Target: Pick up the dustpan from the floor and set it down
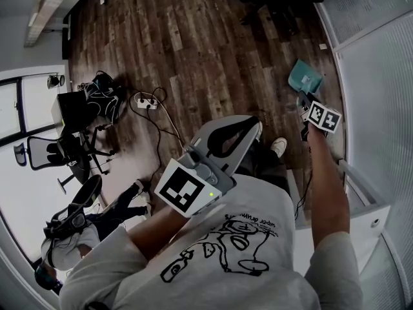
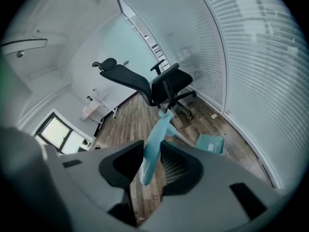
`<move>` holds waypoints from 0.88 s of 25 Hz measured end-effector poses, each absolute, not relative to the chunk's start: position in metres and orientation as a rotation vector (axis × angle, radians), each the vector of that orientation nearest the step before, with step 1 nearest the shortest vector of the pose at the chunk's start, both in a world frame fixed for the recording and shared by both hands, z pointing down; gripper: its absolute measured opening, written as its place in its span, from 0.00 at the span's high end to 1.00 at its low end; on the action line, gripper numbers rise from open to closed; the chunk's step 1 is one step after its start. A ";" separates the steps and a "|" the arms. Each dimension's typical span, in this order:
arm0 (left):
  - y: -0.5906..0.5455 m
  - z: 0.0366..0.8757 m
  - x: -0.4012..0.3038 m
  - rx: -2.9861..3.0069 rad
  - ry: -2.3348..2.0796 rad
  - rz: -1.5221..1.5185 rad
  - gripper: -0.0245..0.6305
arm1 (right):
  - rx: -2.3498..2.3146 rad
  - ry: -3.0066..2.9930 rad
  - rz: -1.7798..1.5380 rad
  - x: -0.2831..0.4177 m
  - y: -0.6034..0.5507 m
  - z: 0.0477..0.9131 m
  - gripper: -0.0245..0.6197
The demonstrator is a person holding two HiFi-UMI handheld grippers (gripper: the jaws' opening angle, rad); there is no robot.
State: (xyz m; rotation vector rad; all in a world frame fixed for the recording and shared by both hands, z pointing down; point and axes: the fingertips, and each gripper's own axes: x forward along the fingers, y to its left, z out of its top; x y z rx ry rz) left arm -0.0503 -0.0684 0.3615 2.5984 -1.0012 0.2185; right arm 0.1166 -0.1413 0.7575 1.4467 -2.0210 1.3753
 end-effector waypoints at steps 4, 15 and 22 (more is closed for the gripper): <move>-0.072 0.353 -0.045 2.613 -1.004 0.199 0.96 | 1.459 -2.044 1.349 0.123 -0.145 0.745 0.80; -0.072 0.339 -0.035 2.642 -1.001 0.163 0.96 | 1.459 -2.098 1.285 0.135 -0.144 0.720 0.80; -0.069 0.331 -0.025 2.678 -0.994 0.134 0.96 | 1.464 -2.136 1.239 0.143 -0.131 0.695 0.81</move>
